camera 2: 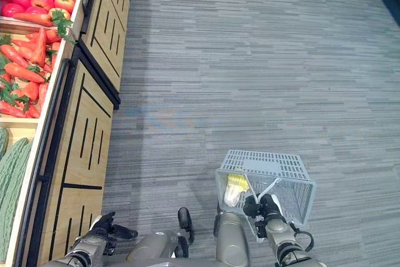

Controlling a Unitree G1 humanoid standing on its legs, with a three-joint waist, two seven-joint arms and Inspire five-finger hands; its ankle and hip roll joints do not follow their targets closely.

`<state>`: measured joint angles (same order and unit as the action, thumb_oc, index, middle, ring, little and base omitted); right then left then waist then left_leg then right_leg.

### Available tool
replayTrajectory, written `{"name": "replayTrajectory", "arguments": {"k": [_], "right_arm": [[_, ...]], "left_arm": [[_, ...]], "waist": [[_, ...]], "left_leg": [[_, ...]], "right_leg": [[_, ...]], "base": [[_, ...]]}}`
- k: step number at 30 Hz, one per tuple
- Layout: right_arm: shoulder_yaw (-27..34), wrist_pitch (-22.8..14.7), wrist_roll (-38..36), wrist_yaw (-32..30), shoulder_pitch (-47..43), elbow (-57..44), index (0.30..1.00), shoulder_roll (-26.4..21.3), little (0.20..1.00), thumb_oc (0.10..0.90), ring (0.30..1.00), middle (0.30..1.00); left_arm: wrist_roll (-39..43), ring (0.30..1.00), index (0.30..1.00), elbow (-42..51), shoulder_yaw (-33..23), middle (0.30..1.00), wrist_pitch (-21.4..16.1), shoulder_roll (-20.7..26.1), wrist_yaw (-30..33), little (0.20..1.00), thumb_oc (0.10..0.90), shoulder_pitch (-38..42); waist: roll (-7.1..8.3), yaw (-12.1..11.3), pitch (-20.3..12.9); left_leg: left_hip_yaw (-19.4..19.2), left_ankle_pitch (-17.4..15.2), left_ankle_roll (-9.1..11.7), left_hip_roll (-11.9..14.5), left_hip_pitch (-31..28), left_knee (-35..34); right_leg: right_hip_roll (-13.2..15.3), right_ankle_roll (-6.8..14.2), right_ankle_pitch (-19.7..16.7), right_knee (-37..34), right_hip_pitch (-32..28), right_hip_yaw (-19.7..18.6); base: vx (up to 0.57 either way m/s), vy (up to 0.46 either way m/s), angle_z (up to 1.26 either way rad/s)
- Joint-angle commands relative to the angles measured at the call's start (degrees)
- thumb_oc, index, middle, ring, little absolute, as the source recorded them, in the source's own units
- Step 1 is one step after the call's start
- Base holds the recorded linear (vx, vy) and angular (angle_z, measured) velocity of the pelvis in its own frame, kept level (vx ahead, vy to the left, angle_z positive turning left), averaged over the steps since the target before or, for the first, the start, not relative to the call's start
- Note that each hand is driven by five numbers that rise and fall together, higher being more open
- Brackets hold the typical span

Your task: Get the vegetables into the basket

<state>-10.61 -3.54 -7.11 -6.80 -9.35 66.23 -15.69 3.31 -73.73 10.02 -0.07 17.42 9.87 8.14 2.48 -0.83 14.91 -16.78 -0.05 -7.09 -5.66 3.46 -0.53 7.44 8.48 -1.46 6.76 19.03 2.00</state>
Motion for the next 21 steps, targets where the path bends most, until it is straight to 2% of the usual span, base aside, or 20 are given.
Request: {"name": "replayTrajectory", "arguments": {"k": [1, 4, 7, 8, 9, 10, 12, 13, 14, 15, 16, 17, 18, 19, 21], "right_arm": [[-1.9, 2.1, 0.7, 0.0, 4.3, 2.2, 0.300, -1.4, 0.300, 0.400, 0.300, 0.300], [-2.0, 2.3, 1.2, 0.0, 4.3, 1.9, 0.300, -1.4, 0.300, 0.400, 0.300, 0.300], [-2.8, 2.5, 1.9, 0.3, 3.9, 2.3, 0.300, -1.6, 0.300, 0.400, 0.300, 0.300], [-3.1, 2.5, 2.0, 0.3, 3.8, 2.3, 0.300, -1.7, 0.300, 0.400, 0.300, 0.300], [-2.9, 2.5, 1.1, 0.2, 3.6, 2.7, 0.300, -1.9, 0.300, 0.400, 0.300, 0.300], [-3.2, 2.5, 1.4, 0.4, 3.8, 3.1, 0.300, -2.4, 0.300, 0.400, 0.300, 0.300], [-4.2, 2.6, 1.9, 0.7, 3.7, 2.9, 0.300, -3.3, 0.300, 0.400, 0.300, 0.300], [-5.0, 2.6, 2.3, 1.0, 3.8, 2.9, 0.300, -4.0, 0.300, 0.400, 0.300, 0.300], [-4.7, 2.9, 1.7, 1.0, 4.3, 3.4, 0.300, -4.3, 0.300, 0.400, 0.300, 0.300], [-4.4, 3.0, 1.5, 1.0, 4.5, 3.5, 0.300, -4.4, 0.300, 0.400, 0.300, 0.300], [-4.1, 3.0, 1.3, 1.0, 4.6, 3.5, 0.300, -4.4, 0.300, 0.400, 0.300, 0.300], [-4.1, 3.0, 1.4, 0.8, 4.6, 3.5, 0.300, -4.5, 0.300, 0.400, 0.300, 0.300], [-4.1, 2.9, 1.5, 0.5, 4.6, 3.7, 0.300, -4.3, 0.300, 0.400, 0.300, 0.300], [-4.0, 2.8, 1.7, 0.4, 4.8, 3.7, 0.300, -4.4, 0.300, 0.400, 0.300, 0.300], [-4.8, 3.0, 2.9, 0.6, 4.1, 3.8, 0.300, -3.7, 0.300, 0.400, 0.300, 0.300]], "left_arm": [[-1.9, 1.000, 1.000, -0.8, -2.0, 1.000, -0.3, 0.4, 1.4, 1.000, 0.900, -1.0], [-1.7, 1.000, 1.000, -1.2, -2.1, 1.000, -0.2, 0.1, 1.5, 1.000, 0.900, -0.9], [-1.0, 1.000, 1.000, -1.8, -2.2, 1.000, 0.1, -0.5, 1.7, 1.000, 0.900, -0.8], [-0.8, 1.000, 1.000, -1.9, -2.2, 1.000, 0.1, -0.8, 1.8, 1.000, 0.900, -0.7], [-0.3, 1.000, 1.000, -2.4, -2.2, 1.000, 0.3, -1.2, 1.8, 1.000, 0.900, -0.5], [0.6, 1.000, 1.000, -2.8, -2.4, 1.000, 0.5, -1.9, 1.8, 1.000, 0.900, -0.7], [0.1, 1.000, 1.000, -2.6, -1.5, 1.000, 0.6, -2.3, 1.5, 1.000, 0.900, -0.2], [1.2, 1.000, 1.000, -2.0, -1.5, 1.000, 0.5, -2.8, 1.7, 1.000, 0.900, -0.1], [1.5, 1.000, 1.000, -2.0, -1.5, 1.000, 0.8, -3.2, 1.6, 1.000, 0.900, -0.3], [1.1, 1.000, 1.000, -1.9, -1.2, 1.000, 0.9, -3.3, 1.5, 1.000, 0.900, -0.3], [0.5, 1.000, 1.000, -2.1, -1.0, 1.000, 0.8, -3.4, 1.5, 1.000, 0.900, -0.4], [0.5, 1.000, 1.000, -2.1, -1.0, 1.000, 0.8, -3.4, 1.6, 1.000, 0.900, -0.5], [0.3, 1.000, 1.000, -2.2, -0.9, 1.000, 0.8, -3.5, 1.6, 1.000, 0.900, -0.6], [-0.2, 1.000, 1.000, -2.1, -0.6, 1.000, 0.7, -3.5, 1.6, 1.000, 0.900, -0.7], [-0.9, 1.000, 1.000, -2.0, -0.5, 1.000, 0.7, -3.1, 1.2, 1.000, 0.900, -0.8]], "waist": [[-0.36, -0.3, 1.4], [0.14, -0.2, 1.0], [0.17, -0.4, 0.6], [-0.06, -0.4, 0.5], [-0.30, -0.3, 0.0], [-0.76, -0.3, -0.8], [-1.18, 0.6, -0.7], [-0.65, 0.1, 0.3], [-0.14, 0.1, 0.7], [0.03, 0.4, 0.6], [0.03, 0.7, -0.2], [-0.10, 0.6, -0.5], [-0.76, 0.4, -1.2], [-1.18, 0.2, -1.4], [-0.98, -0.3, -1.5]], "left_leg": [[1.5, -6.3, 2.2, 3.2, 0.7, 4.3], [2.3, -6.9, 2.8, 2.9, -0.8, 4.0], [4.2, -7.5, 3.6, 2.9, -3.2, 2.9], [5.1, -7.9, 4.2, 3.4, -4.0, 2.9], [7.1, -8.3, 5.1, 4.8, -5.4, 3.0], [8.3, -8.6, 6.3, 6.6, -6.2, 4.4], [9.7, -6.4, 8.2, 8.1, -4.0, 8.7], [10.9, -0.2, 10.3, 9.9, 1.9, 20.8], [10.0, 0.5, 9.6, 10.2, 3.7, 20.1], [9.3, -0.1, 9.2, 9.9, 4.1, 16.9], [8.8, -1.6, 8.9, 9.3, 5.2, 9.3], [9.4, -1.2, 8.8, 8.8, 5.7, 6.6], [10.4, 1.2, 8.9, 8.1, 6.5, 2.0], [10.8, 3.0, 9.0, 7.4, 7.5, 0.4], [10.4, 0.7, 8.0, 6.8, 6.6, 3.0]], "right_leg": [[-0.6, 0.4, -9.0, -6.0, -2.0, -1.1], [-0.8, 1.0, -9.9, -8.1, -2.1, 0.0], [-1.7, 0.4, -9.0, -5.5, -1.5, 0.3], [-2.1, -0.1, -7.6, -4.5, -1.7, 0.3], [-3.5, -1.6, -4.7, -1.4, -1.4, 0.0], [-4.4, -3.0, -1.3, 1.5, -2.0, 1.5], [-4.2, -4.6, 0.7, 1.8, -3.6, 4.6], [-5.2, -7.5, 2.6, 0.5, -6.6, 6.8], [-4.8, -8.1, 4.0, -0.4, -8.7, 8.4], [-4.1, -7.7, 3.9, -1.1, -9.3, 9.1], [-3.4, -6.8, 3.6, -2.6, -9.7, 9.9], [-3.3, -6.6, 3.4, -2.9, -9.8, 9.8], [-3.2, -6.3, 3.1, -3.9, -10.3, 9.6], [-3.1, -6.2, 3.1, -4.2, -11.0, 9.9], [-2.7, -5.6, 3.7, -2.5, -11.5, 7.6]], "base": [[0.18, -0.090, 0.14], [0.20, -0.114, 0.17], [0.35, -0.236, 0.33], [0.50, -0.397, 0.52], [0.73, -0.592, 0.54], [0.78, -0.710, 0.50], [0.59, -0.623, 1.79], [0.53, -0.596, 1.80], [0.47, -0.504, 1.26], [0.24, -0.105, 1.02], [0.12, 0.064, 1.08], [0.18, 0.182, 0.11], [0.16, 0.237, -0.57], [0.25, 0.366, -0.46], [0.21, 0.354, -0.11]]}}
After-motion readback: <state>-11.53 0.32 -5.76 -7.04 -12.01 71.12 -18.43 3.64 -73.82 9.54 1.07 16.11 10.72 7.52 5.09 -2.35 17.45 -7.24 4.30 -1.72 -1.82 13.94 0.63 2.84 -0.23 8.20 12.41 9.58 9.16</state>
